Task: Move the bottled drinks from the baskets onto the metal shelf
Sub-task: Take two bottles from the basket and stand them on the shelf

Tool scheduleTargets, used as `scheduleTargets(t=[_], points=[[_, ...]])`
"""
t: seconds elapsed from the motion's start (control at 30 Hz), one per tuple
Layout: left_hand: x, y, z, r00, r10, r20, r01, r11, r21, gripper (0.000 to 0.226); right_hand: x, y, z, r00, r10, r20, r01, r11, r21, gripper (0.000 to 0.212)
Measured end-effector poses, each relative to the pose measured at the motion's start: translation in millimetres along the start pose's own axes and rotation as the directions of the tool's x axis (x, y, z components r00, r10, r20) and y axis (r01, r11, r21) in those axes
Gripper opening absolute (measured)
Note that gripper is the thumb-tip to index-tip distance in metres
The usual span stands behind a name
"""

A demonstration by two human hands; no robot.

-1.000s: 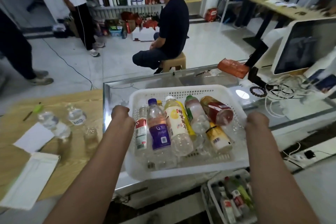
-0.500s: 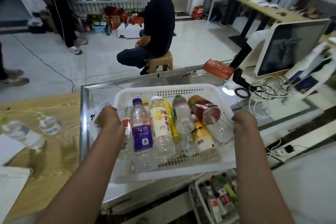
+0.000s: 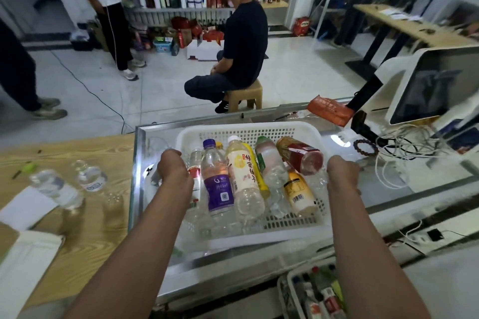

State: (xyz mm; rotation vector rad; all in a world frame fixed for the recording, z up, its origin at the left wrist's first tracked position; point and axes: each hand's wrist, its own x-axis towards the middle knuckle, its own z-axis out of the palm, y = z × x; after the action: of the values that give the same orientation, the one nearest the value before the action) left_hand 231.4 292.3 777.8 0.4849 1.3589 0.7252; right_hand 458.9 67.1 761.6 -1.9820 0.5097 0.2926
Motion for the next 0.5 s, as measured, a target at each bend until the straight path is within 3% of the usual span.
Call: scheduleTargets(t=[0.1, 0.2, 0.27, 0.4, 0.5], points=[[-2, 2, 2, 0.997, 0.048, 0.054, -0.05, 0.998, 0.041, 0.023, -2, -7, 8, 0.995, -0.078, -0.054, 0.07, 0.988, -0.139, 0.014], [-2, 2, -1, 0.995, 0.056, 0.077, -0.061, 0.996, 0.064, 0.024, 2, -1, 6, 0.993, -0.12, 0.019, 0.121, 0.967, -0.226, 0.016], [-8, 4, -5, 0.991, 0.077, 0.109, -0.088, 0.992, 0.096, 0.023, -2, 6, 0, 0.978, -0.185, 0.099, 0.203, 0.952, -0.227, 0.032], [-18, 11, -21, 0.964, 0.031, 0.264, -0.043, 0.998, 0.04, 0.026, -28, 19, -15, 0.957, -0.277, 0.081, 0.283, 0.956, -0.076, 0.052], [-22, 20, -34, 0.941, -0.009, 0.339, 0.018, 0.999, -0.026, 0.015, -61, 27, -23, 0.92, -0.376, -0.108, 0.387, 0.916, 0.105, 0.047]])
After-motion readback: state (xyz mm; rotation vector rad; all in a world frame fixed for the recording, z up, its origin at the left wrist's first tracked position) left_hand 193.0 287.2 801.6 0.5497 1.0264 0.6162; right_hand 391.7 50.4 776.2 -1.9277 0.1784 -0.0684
